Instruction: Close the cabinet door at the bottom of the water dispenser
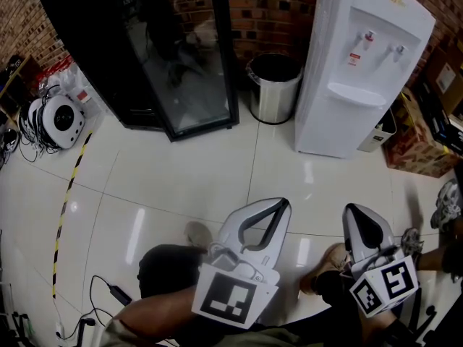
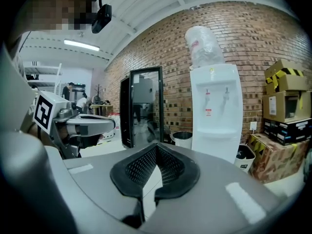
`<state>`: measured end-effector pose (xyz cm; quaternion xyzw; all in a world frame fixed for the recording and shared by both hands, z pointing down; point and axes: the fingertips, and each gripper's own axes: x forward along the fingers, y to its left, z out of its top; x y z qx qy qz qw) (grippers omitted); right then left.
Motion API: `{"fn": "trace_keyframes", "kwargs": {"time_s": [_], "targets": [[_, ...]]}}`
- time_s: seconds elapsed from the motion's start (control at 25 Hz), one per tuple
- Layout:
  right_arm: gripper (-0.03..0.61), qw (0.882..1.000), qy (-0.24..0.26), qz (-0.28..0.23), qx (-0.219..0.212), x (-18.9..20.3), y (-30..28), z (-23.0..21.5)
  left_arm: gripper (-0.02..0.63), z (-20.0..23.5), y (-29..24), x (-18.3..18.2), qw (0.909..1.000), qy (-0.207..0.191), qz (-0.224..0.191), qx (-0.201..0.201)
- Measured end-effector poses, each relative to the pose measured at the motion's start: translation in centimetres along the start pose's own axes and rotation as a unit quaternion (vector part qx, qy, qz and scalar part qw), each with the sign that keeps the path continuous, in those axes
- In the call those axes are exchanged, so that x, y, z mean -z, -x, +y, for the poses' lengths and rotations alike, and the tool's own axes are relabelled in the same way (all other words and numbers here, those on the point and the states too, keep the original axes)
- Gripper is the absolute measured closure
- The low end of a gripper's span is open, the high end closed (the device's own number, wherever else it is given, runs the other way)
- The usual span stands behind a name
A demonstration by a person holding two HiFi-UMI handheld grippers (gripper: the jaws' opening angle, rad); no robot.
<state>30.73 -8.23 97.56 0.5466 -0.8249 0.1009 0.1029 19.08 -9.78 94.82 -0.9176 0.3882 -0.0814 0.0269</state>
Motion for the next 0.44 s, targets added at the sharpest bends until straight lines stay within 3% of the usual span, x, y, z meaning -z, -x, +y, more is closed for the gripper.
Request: {"fn": "trace_keyframes", "kwargs": {"time_s": [0.44], "targets": [[0.578, 1.000, 0.003, -0.004, 0.013, 0.09, 0.18, -0.76, 0.612, -0.75, -0.55, 0.18, 0.9999, 0.008, 0.001, 0.008]]}}
